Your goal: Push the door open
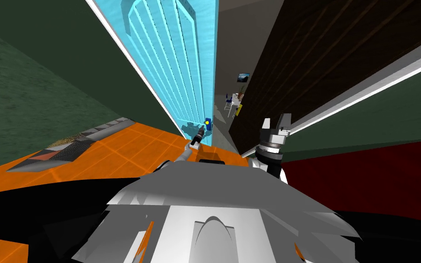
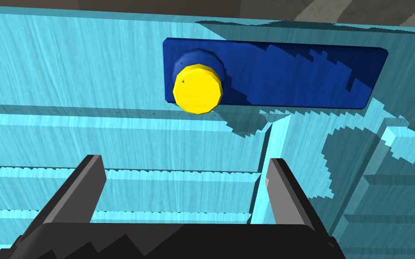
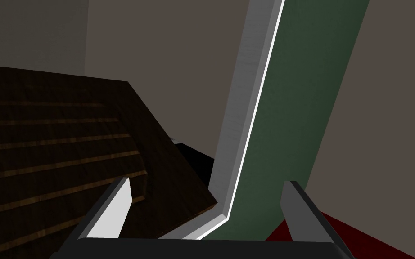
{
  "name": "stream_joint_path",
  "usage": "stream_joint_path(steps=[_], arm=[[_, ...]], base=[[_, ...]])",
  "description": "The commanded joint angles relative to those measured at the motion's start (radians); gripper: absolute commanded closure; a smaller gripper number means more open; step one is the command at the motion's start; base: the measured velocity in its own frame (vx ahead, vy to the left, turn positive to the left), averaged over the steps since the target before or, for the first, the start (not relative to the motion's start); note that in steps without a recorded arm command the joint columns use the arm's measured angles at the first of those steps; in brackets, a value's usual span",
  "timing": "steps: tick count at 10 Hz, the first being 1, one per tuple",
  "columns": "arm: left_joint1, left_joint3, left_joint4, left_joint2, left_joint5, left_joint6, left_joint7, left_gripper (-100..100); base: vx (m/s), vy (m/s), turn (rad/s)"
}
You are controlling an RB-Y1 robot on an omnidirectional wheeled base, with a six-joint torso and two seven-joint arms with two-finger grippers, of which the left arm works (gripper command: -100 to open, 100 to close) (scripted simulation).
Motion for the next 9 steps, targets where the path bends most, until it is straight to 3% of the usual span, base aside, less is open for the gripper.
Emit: stream_joint_path(steps=[1, 8, 9], arm=[[-0.003, 0.004, 0.004, -0.001, 0.0, 0.001, -0.001, -100], [-0.016, 0.021, 0.027, -0.008, -0.001, 0.001, -0.003, -100], [-0.016, 0.021, 0.027, -0.008, -0.001, 0.001, -0.003, 100]], base=[[0.183, -0.039, -0.021], [0.171, -0.029, -0.024], [-0.008, -0.002, 0.004]])
